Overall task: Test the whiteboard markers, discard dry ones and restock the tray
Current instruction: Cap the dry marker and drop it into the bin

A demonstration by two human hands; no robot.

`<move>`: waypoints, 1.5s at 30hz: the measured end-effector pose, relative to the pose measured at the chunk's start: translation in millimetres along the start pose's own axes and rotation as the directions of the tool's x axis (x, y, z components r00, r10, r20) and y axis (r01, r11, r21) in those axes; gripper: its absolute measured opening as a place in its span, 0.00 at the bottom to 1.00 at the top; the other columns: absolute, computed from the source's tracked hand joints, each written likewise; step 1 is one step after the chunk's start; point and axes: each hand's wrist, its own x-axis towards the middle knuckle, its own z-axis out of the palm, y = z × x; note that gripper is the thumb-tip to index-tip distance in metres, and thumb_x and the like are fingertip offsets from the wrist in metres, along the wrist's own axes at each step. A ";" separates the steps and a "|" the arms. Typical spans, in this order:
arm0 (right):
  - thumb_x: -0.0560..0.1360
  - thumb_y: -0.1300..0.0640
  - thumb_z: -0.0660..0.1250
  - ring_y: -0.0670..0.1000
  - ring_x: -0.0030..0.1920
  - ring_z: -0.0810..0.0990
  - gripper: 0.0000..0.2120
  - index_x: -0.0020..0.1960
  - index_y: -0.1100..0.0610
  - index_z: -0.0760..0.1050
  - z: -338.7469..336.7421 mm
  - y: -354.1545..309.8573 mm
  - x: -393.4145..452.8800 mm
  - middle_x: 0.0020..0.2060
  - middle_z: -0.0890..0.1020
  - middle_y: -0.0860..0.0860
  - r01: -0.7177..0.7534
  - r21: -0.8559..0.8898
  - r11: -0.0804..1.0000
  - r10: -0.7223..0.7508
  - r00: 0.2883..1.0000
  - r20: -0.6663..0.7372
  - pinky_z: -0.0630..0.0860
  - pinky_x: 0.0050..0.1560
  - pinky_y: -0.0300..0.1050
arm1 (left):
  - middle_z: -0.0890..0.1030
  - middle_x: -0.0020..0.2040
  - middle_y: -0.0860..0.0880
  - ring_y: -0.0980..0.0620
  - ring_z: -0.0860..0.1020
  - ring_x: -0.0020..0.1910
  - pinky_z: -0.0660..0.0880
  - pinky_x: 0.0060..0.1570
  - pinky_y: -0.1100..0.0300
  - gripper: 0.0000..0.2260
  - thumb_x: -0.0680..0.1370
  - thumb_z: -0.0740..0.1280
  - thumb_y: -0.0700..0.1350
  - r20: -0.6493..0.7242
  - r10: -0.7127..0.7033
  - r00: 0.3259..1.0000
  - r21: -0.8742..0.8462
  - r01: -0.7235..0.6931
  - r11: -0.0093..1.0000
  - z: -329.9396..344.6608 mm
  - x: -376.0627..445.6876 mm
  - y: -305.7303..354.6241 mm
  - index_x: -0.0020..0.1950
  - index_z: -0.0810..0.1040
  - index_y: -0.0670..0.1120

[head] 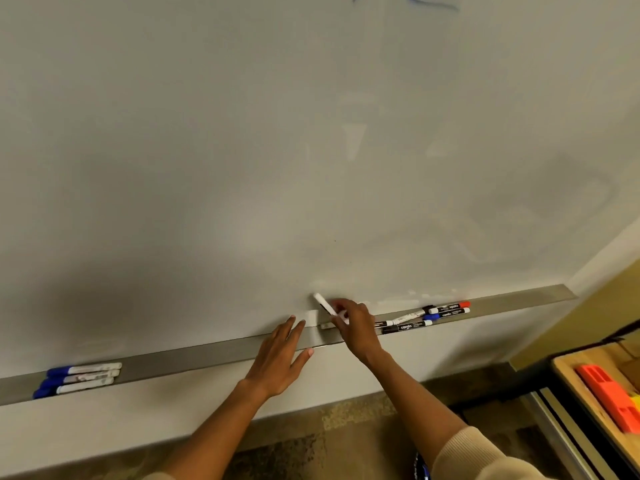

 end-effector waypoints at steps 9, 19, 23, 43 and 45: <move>0.76 0.57 0.72 0.45 0.40 0.83 0.08 0.52 0.60 0.82 -48.2 -54.7 -22.8 0.44 0.85 0.56 -0.148 0.755 0.639 0.323 0.942 -0.089 0.80 0.43 0.37 | 0.75 0.64 0.50 0.50 0.73 0.63 0.74 0.55 0.61 0.19 0.80 0.59 0.57 -0.221 0.087 0.971 -0.226 -0.137 0.964 -9.5 24.0 55.1 0.67 0.71 0.49; 0.79 0.48 0.68 0.50 0.39 0.80 0.15 0.49 0.61 0.79 -82.4 -39.4 -58.2 0.38 0.81 0.54 -0.204 0.854 0.479 0.549 0.828 -0.110 0.77 0.44 0.43 | 0.79 0.53 0.45 0.49 0.78 0.51 0.81 0.46 0.53 0.16 0.80 0.57 0.53 -0.308 0.263 0.915 -0.246 -0.343 0.907 -0.1 23.2 106.5 0.60 0.75 0.44; 0.82 0.48 0.62 0.49 0.39 0.76 0.17 0.47 0.62 0.77 -96.9 -36.0 -65.9 0.37 0.77 0.54 -0.248 0.811 0.529 0.606 0.780 -0.156 0.73 0.41 0.37 | 0.79 0.48 0.46 0.48 0.76 0.46 0.78 0.44 0.51 0.10 0.82 0.60 0.49 -0.302 0.346 0.889 -0.119 -0.395 0.911 2.0 22.4 126.1 0.54 0.76 0.44; 0.84 0.46 0.56 0.47 0.36 0.75 0.15 0.43 0.53 0.70 -194.4 23.2 -48.2 0.42 0.78 0.52 -0.038 0.999 0.028 0.915 0.403 -0.011 0.77 0.36 0.40 | 0.72 0.38 0.53 0.51 0.70 0.37 0.67 0.38 0.54 0.12 0.84 0.54 0.50 -0.310 0.371 0.875 -0.131 -0.425 0.895 -9.3 10.0 161.0 0.43 0.68 0.49; 0.82 0.44 0.59 0.47 0.44 0.77 0.13 0.47 0.52 0.73 -230.7 42.8 -50.6 0.46 0.79 0.51 0.011 0.996 0.086 0.925 0.371 -0.084 0.76 0.52 0.43 | 0.75 0.41 0.52 0.52 0.72 0.40 0.72 0.40 0.51 0.15 0.84 0.52 0.52 -0.384 0.372 0.846 -0.136 -0.449 0.883 -7.4 6.9 134.6 0.45 0.72 0.48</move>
